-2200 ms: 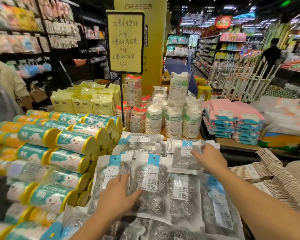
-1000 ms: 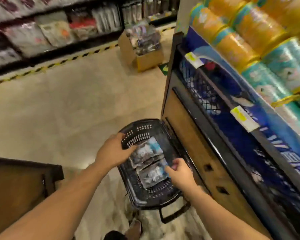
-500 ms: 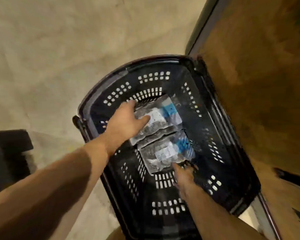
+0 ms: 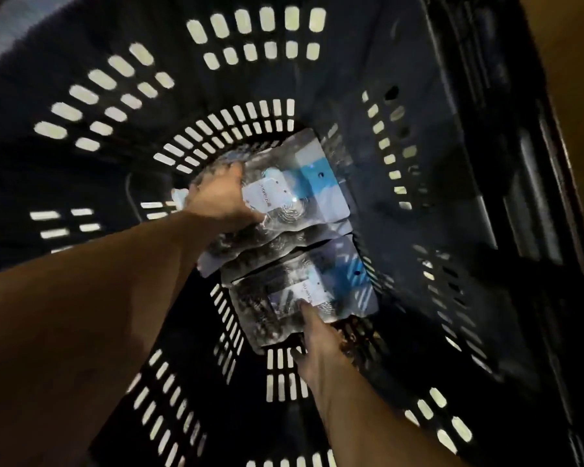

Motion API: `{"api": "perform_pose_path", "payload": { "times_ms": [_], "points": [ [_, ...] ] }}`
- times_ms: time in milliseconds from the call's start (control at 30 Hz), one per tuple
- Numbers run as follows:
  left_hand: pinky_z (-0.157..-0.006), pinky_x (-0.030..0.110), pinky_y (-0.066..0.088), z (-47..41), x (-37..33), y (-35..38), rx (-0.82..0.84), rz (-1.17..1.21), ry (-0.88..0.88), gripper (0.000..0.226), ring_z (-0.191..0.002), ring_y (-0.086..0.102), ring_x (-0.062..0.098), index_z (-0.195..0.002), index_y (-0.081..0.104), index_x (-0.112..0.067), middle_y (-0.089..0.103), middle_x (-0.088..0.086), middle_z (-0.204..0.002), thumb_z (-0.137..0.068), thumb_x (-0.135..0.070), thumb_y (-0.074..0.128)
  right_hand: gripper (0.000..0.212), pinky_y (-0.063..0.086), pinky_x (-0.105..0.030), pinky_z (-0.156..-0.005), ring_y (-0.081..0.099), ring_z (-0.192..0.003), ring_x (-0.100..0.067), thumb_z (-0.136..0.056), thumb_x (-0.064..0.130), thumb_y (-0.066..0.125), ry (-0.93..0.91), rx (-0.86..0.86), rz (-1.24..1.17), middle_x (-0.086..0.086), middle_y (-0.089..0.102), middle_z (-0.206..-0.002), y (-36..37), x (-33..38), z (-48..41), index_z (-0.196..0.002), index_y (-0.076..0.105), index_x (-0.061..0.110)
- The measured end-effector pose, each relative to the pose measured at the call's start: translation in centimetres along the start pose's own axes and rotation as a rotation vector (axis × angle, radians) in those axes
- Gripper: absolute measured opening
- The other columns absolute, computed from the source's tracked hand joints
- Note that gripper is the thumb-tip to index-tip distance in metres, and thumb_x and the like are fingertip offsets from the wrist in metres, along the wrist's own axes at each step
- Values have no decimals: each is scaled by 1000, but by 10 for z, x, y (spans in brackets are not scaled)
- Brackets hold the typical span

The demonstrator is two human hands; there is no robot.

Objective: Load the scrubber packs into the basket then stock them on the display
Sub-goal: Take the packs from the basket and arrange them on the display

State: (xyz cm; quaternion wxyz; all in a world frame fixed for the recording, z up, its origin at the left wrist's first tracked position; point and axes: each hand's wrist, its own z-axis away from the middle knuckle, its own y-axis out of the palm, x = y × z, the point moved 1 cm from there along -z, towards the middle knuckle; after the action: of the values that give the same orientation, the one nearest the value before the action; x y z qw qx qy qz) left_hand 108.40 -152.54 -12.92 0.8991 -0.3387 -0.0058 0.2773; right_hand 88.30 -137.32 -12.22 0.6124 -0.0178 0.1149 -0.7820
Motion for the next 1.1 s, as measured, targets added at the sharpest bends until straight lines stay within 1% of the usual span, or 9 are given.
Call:
{"api": "perform_pose_path", "payload": {
  "times_ms": [167,333,433,533,667,733,833,1000,1100],
  "points": [
    [-109,48,40,-1,0,-1,-50,-46,16,105,-127,46,36,-143,37,-11,41,15,-136,-60,-47,90,71,32,-46,-117,37,-144,-31,-93,41,67,58,-20,-5,-12,40,-155,-4,-2,-4,-150,34,15],
    [-90,40,52,11,2,-12,-18,-32,138,65,-100,57,24,-117,51,-23,56,1,-111,-64,-45,83,65,45,-49,-110,51,-127,-32,-88,26,75,-38,-58,-87,-15,53,-137,-3,1,5,-143,40,18],
    [-94,39,51,32,0,-26,20,41,165,72,-110,61,25,-125,50,-23,63,-1,-121,-65,-45,83,40,47,-48,-108,58,-116,-30,-89,20,73,-98,-61,-63,-10,58,-116,-4,1,27,-117,46,15],
    [-91,37,53,65,-2,-48,49,121,132,70,-99,63,22,-119,52,-26,65,-3,-110,-60,-48,81,43,51,-50,-103,65,-106,-27,-90,18,73,-189,-77,-51,-9,66,-118,-8,-5,61,-126,51,12],
    [-65,24,48,127,-1,-94,45,330,153,48,-75,62,9,-98,50,-29,59,-13,-84,-67,-36,86,35,52,-50,-100,65,-105,-28,-93,16,70,-296,-96,5,-8,66,-118,-24,-11,136,-123,52,17],
    [-69,26,53,164,1,-122,42,450,183,43,-72,64,-1,-95,58,-31,65,-18,-84,-63,-32,87,31,54,-52,-98,68,-102,-31,-92,14,70,-358,-95,29,-10,69,-114,-29,-15,183,-118,55,16],
    [-87,33,54,229,-5,-174,19,628,177,46,-93,69,15,-100,62,-28,71,-8,-98,-64,-24,90,30,55,-49,-96,69,-100,-32,-90,10,70,-505,-75,28,-13,72,-111,-38,-21,259,-118,58,13],
    [-79,33,57,349,-14,-263,-30,797,237,53,-86,72,12,-107,69,-23,76,-6,-97,-60,-23,94,15,49,-20,-56,63,-77,-11,-91,11,70,-733,8,106,3,68,-87,-65,-22,423,-100,63,20],
    [-72,28,56,419,-24,-324,-82,913,289,50,-76,74,9,-105,72,-21,78,-7,-86,-60,-20,94,13,48,-22,-61,65,-78,-10,-88,16,74,-869,86,151,3,72,-84,-83,-19,499,-96,67,22]
  ]
}}
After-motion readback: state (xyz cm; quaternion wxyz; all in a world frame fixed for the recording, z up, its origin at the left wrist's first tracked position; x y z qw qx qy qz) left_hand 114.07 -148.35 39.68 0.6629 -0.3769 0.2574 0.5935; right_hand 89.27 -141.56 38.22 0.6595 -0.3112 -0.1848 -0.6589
